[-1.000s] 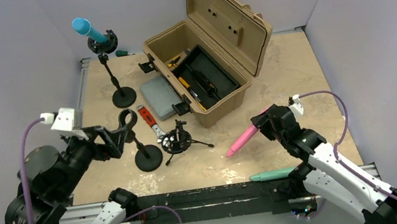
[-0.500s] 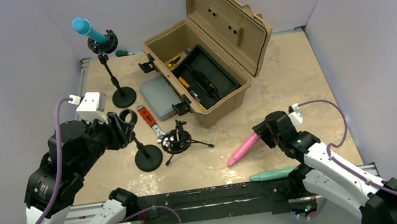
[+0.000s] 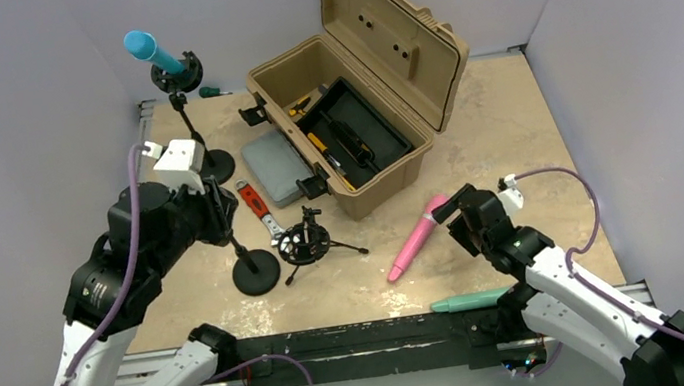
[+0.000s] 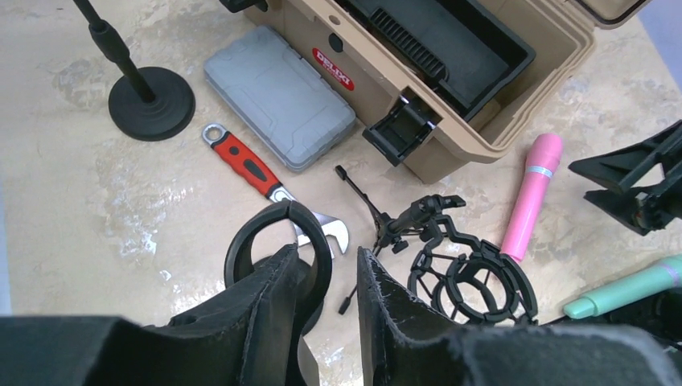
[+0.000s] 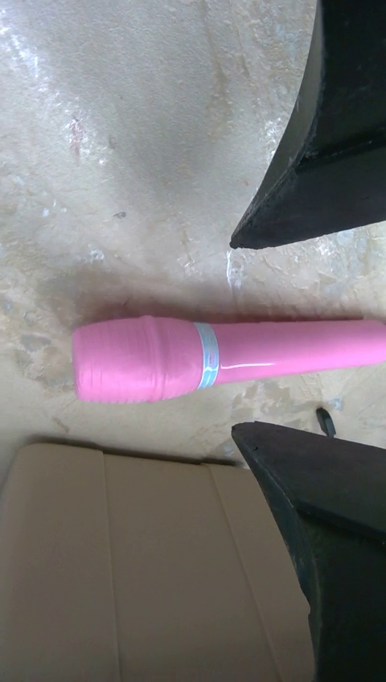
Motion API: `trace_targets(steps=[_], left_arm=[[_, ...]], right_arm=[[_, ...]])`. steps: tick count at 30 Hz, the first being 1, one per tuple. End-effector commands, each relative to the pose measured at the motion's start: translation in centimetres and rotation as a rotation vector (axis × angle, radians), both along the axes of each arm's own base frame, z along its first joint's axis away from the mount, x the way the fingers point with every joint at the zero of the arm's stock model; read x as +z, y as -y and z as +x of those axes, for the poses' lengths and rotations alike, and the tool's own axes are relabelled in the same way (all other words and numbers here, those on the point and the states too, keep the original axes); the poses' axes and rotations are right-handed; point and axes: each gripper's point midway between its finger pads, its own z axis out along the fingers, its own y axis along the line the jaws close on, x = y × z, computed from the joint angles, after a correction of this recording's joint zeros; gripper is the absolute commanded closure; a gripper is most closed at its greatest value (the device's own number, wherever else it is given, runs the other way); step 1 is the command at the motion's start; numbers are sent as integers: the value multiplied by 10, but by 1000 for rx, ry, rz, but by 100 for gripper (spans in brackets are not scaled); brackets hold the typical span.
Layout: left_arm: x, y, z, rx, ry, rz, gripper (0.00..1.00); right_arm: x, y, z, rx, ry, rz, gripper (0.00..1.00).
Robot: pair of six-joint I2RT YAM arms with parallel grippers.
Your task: Remove the microphone from the stand
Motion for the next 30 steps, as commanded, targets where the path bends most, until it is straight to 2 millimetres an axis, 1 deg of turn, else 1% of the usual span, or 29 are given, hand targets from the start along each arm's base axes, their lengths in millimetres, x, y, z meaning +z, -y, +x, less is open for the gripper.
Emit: trace_targets(steps=[1, 3, 5, 7, 9, 12, 16, 19, 21, 22, 23, 24, 25, 26, 27, 28, 30], left_arm=[[5, 0, 14, 8, 53, 33, 69], [1, 0, 18, 9, 55, 47, 72], [-5, 1, 20, 12, 38, 60, 80], [-17, -1, 21, 23, 6, 75, 91], [-36, -6, 20, 55, -36, 97, 100], [-62, -11, 17, 83, -82, 112, 100], [-102, -7, 11, 86, -155, 94, 100], [-126, -7, 8, 99, -198, 88, 100], [-131, -6, 8, 100, -202, 88, 100], [-128, -6, 8, 99, -198, 86, 100], [-124, -7, 8, 99, -195, 84, 95], [-116, -6, 8, 97, -181, 78, 79], [-109, -6, 8, 92, -169, 73, 66], [-98, -6, 8, 86, -149, 65, 54], [-86, -5, 8, 77, -125, 57, 46], [-72, -6, 7, 70, -99, 50, 39], [-34, -7, 8, 62, -17, 27, 30]], right_arm=[[34, 4, 14, -10, 102, -11, 22], [43, 3, 15, 1, 133, -11, 22], [51, 3, 16, 9, 161, -11, 22], [59, 5, 16, 10, 186, -12, 23], [64, 6, 16, 8, 203, -13, 23], [70, 7, 15, 10, 218, -16, 23], [71, 7, 17, 16, 226, -20, 23], [71, 3, 19, 40, 225, -26, 23], [74, -3, 21, 98, 245, -45, 22], [78, -8, 22, 132, 258, -44, 22], [81, -12, 22, 181, 275, -66, 20], [86, -18, 22, 225, 293, -70, 19], [90, -22, 21, 265, 313, -72, 18], [94, -26, 20, 300, 329, -75, 17], [99, -29, 19, 330, 349, -83, 17], [104, -29, 18, 352, 373, -100, 16], [119, -33, 15, 407, 438, -111, 2]])
